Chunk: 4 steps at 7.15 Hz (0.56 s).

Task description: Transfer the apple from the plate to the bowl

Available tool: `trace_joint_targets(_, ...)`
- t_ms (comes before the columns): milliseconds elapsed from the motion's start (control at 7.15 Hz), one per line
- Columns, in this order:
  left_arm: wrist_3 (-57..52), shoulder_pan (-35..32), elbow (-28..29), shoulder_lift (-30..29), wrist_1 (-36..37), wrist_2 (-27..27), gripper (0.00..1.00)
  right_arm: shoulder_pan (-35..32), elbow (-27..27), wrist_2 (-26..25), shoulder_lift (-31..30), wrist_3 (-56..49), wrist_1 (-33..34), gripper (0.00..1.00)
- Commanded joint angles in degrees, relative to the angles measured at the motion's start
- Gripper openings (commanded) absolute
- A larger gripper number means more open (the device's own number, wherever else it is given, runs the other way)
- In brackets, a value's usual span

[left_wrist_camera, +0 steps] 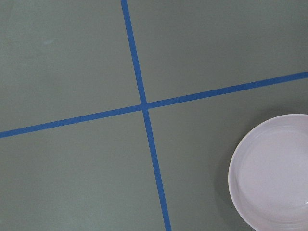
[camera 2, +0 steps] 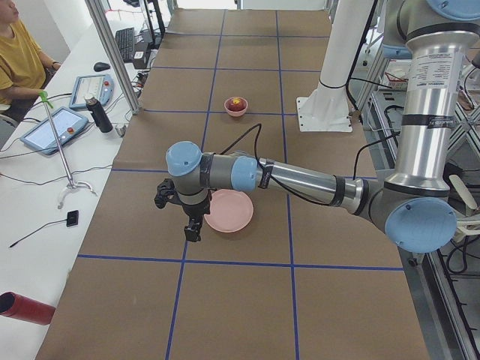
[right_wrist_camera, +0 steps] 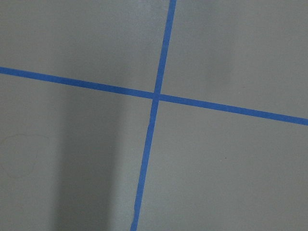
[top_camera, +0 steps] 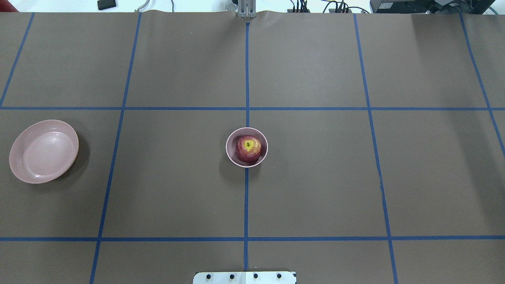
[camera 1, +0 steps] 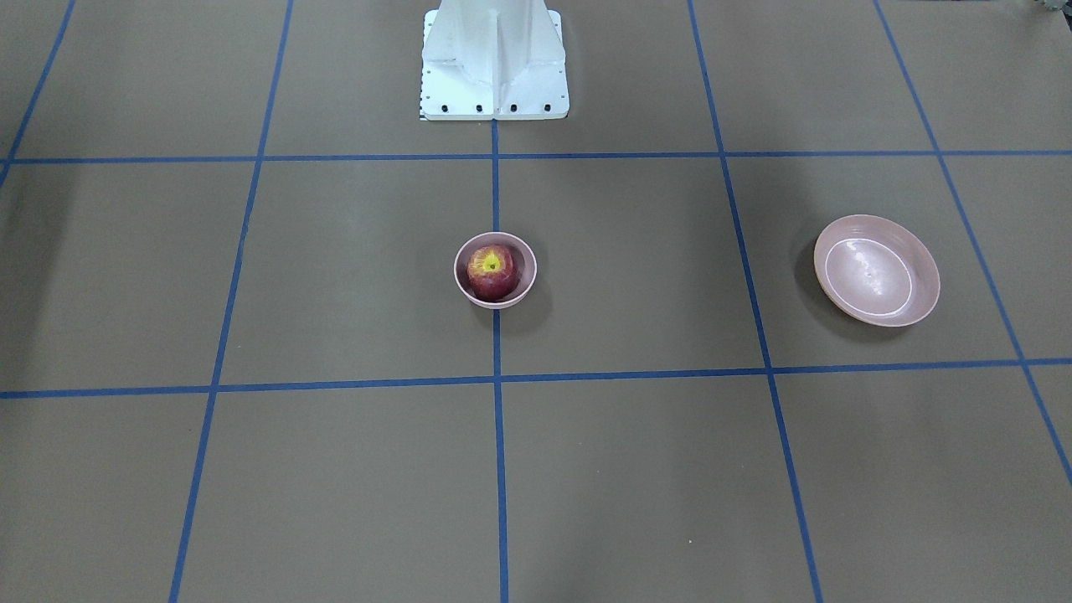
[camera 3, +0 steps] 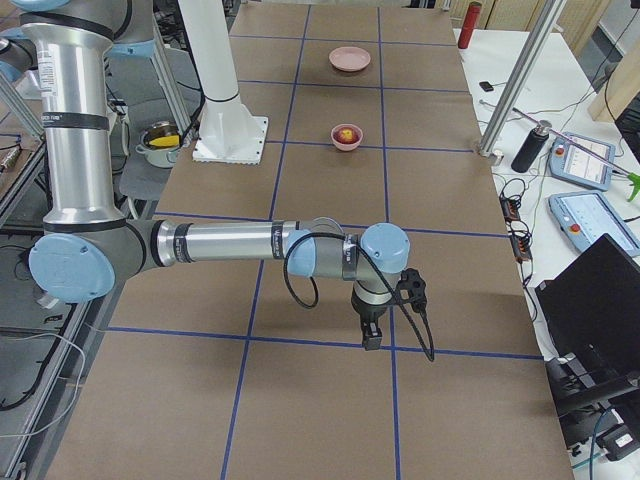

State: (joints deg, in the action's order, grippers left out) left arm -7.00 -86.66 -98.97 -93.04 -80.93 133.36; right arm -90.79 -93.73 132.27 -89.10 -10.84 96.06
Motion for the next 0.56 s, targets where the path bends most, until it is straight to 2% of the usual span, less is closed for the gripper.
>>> trace_joint_targets(0, -0.03, -2.44, 2.54, 0.22, -0.28, 0.41, 0.98, 0.08, -0.05, 0.00, -0.02, 0.03, 0.00, 1.00)
trace_joint_targets(140, -0.38, -4.03, 2.21, 2.84, -0.89, 0.41, 0.98, 0.08, 0.04, 0.00, -0.02, 0.03, 0.00, 1.00)
trace_joint_targets(420, -0.30, -5.71, 2.12, 3.74, -4.66, 0.32, 0.98, 0.08, -0.05, 0.00, -0.02, 0.03, 0.00, 1.00)
